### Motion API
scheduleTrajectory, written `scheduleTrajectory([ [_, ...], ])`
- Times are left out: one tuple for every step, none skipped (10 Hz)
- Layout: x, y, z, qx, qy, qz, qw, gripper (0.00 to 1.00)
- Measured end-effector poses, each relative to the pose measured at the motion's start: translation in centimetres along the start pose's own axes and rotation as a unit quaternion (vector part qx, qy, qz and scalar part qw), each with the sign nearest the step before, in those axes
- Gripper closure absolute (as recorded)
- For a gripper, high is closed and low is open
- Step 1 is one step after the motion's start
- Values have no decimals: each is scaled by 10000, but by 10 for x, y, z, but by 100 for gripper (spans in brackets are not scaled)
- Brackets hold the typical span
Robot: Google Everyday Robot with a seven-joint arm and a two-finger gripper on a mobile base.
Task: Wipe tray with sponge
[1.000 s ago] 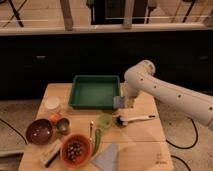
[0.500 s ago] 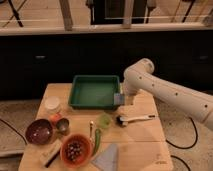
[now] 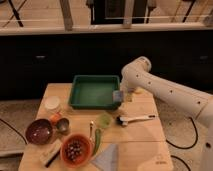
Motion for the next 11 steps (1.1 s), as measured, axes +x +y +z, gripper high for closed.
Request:
scheduleTrajectory([
  [-1,-2,2,10,7,-21,10000,99],
  [2,-3,4,28,24,-16,10000,99],
  [-1,-7,8,63,34,-52,10000,99],
  [-2,-10,12,86,44,-92,9999,99],
  [-1,-14,16,109,52,-119,9999,99],
  [-7,-19,20,139,57,-168,9997,99],
  [-14,-22,23,165,46,-220,9996,99],
  [-14,-24,24,189,56,-244,9995,99],
  [-13,-25,27,211,58,-268,9994,99],
  [-15,-28,30,224,51,-313,9992,99],
  [-18,-30,34,232,43,-356,9991,99],
])
